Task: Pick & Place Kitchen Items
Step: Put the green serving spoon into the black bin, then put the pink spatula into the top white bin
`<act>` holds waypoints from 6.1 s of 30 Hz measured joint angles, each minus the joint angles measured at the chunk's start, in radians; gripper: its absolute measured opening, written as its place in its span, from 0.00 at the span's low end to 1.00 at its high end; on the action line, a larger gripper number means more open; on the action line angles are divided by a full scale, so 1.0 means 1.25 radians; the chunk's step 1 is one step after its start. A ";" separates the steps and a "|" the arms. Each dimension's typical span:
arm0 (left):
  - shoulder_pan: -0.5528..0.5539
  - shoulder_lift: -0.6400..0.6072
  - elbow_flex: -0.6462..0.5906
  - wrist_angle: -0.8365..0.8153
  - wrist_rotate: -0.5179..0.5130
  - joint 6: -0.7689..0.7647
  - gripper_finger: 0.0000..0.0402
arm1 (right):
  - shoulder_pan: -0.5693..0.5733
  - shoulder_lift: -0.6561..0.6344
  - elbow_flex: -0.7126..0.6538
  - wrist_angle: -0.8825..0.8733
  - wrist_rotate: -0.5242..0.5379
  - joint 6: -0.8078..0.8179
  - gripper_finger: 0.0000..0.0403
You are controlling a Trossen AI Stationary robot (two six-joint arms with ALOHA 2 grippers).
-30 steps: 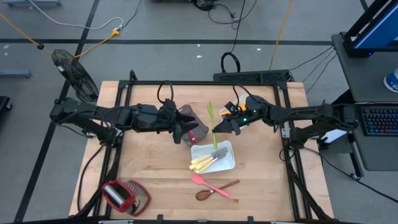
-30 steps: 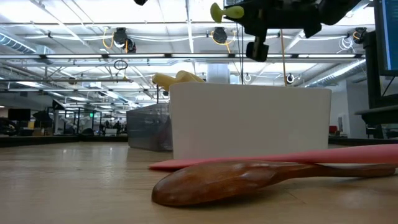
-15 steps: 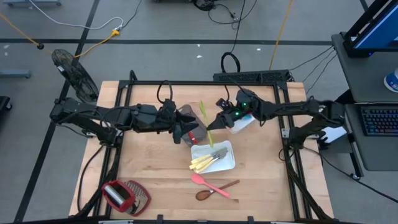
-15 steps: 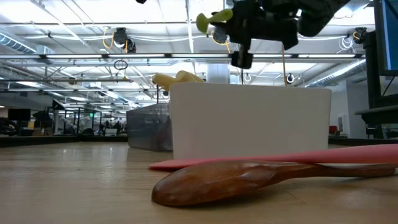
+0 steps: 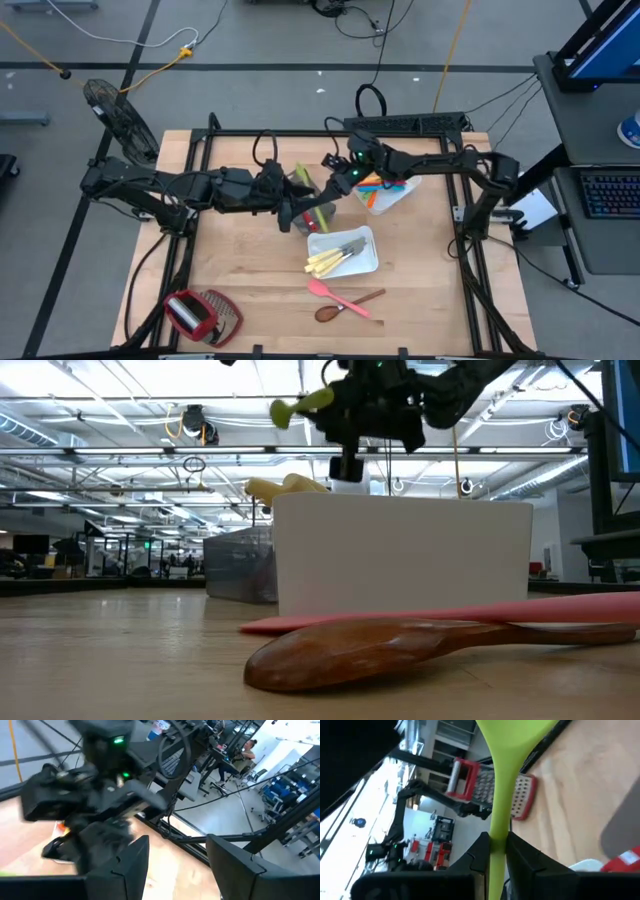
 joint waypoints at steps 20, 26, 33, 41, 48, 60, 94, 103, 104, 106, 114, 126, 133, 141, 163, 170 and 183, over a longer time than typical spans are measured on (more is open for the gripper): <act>0.049 0.000 0.000 -0.001 0.000 0.128 0.50 | -0.035 0.144 0.038 -0.094 -0.002 0.022 0.08; 0.065 0.000 0.000 -0.002 0.000 0.128 0.50 | -0.042 0.144 0.038 -0.121 -0.123 0.081 0.09; 0.070 0.000 0.000 -0.007 0.000 0.136 0.50 | -0.050 0.144 0.038 -0.160 -0.167 0.139 0.09; 0.070 0.000 0.000 -0.007 0.000 0.139 0.50 | -0.054 0.144 0.038 -0.225 -0.167 0.153 0.10; 0.070 0.000 0.000 -0.007 0.000 0.142 0.50 | -0.067 0.146 0.038 -0.252 -0.164 0.163 0.10; 0.070 0.000 0.000 -0.013 0.002 0.136 0.50 | -0.053 0.199 0.073 -0.260 -0.181 0.166 0.10; 0.070 0.000 0.000 -0.002 0.000 0.139 0.50 | -0.019 0.156 0.098 -0.103 -0.191 0.118 0.25; 0.070 0.000 0.000 -0.003 -0.001 0.170 0.50 | 0.017 0.043 0.093 -0.125 -0.101 -0.049 0.03; 0.070 0.000 0.000 -0.004 -0.001 0.172 0.50 | 0.019 0.027 0.093 -0.130 -0.086 -0.071 0.02; 0.070 0.000 0.000 -0.004 -0.001 0.171 0.50 | 0.020 -0.015 0.093 -0.159 -0.058 -0.119 0.02; 0.070 0.000 0.000 0.000 -0.001 0.175 0.50 | 0.027 -0.195 0.093 -0.396 0.108 -0.384 0.01; 0.070 0.000 0.000 0.001 -0.001 0.171 0.50 | 0.084 -0.421 0.093 -0.657 0.390 -0.559 0.00; 0.070 0.000 0.000 0.002 -0.001 0.130 0.50 | 0.132 -0.497 0.093 -0.679 0.473 -0.595 0.00; 0.042 0.000 0.000 0.007 -0.001 0.057 0.50 | 0.179 -0.551 0.093 -0.752 0.490 -0.651 0.00; -0.181 0.126 0.000 0.324 -0.308 0.021 0.50 | 0.274 -0.717 0.092 -0.988 0.488 -0.759 0.00; -0.213 0.172 0.000 0.304 -0.314 0.082 0.50 | 0.306 -0.779 0.056 -0.997 0.487 -0.757 0.00; -0.203 0.171 0.000 0.237 -0.267 0.156 0.50 | 0.319 -0.914 -0.167 -0.785 0.486 -0.682 0.00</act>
